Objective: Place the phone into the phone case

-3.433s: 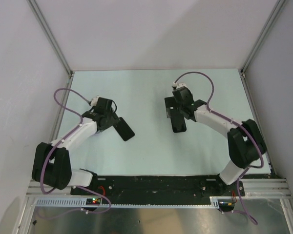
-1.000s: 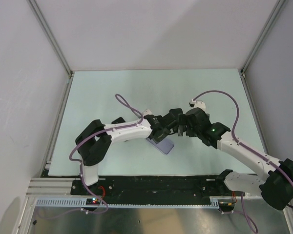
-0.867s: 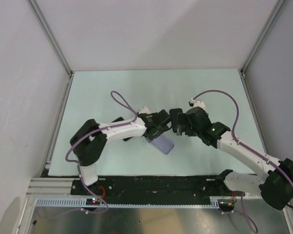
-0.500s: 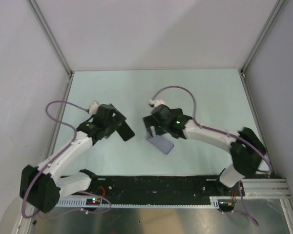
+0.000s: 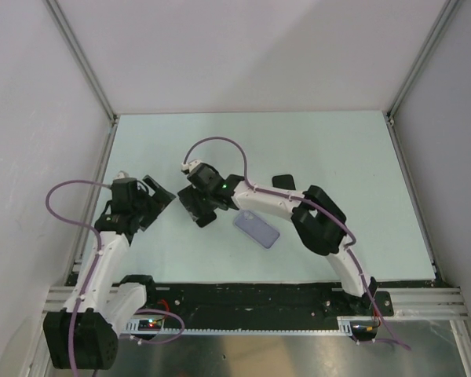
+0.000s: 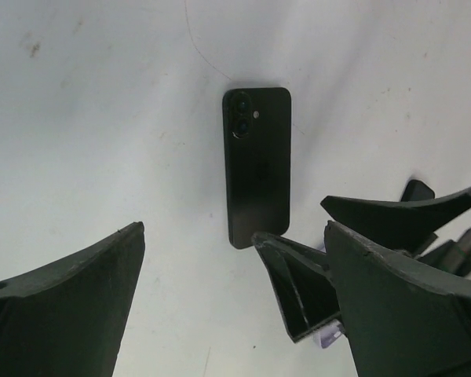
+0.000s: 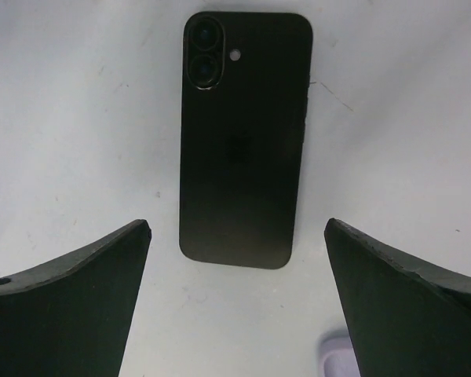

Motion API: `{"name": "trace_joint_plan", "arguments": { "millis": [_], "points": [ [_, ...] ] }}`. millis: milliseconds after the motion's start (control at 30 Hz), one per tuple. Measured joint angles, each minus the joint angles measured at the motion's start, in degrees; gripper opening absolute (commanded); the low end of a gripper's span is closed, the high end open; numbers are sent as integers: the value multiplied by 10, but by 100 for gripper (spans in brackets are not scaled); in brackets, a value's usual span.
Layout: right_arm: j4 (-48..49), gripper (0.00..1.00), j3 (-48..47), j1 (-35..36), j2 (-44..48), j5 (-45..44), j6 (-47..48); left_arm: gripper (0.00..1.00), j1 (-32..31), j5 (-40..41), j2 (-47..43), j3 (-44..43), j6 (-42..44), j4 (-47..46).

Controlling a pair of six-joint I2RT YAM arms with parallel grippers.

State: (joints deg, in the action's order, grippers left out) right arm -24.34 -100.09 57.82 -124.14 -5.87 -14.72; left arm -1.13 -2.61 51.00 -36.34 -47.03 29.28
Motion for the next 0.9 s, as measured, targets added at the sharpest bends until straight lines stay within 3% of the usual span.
{"name": "trace_joint_plan", "arguments": {
  "millis": [233, 633, 900],
  "points": [
    [-33, 99, -48, 5, -55, 9, 0, 100, 50, -37, 11, 0, 30, -1],
    [-53, 99, -52, 23, -66, -13, 0, 100, 68, -66, 36, 0, 24, -37],
    [-62, 89, -52, 41, -72, -46, -3, 99, 68, -65, 37, 22, 14, -57]
  ]
}}
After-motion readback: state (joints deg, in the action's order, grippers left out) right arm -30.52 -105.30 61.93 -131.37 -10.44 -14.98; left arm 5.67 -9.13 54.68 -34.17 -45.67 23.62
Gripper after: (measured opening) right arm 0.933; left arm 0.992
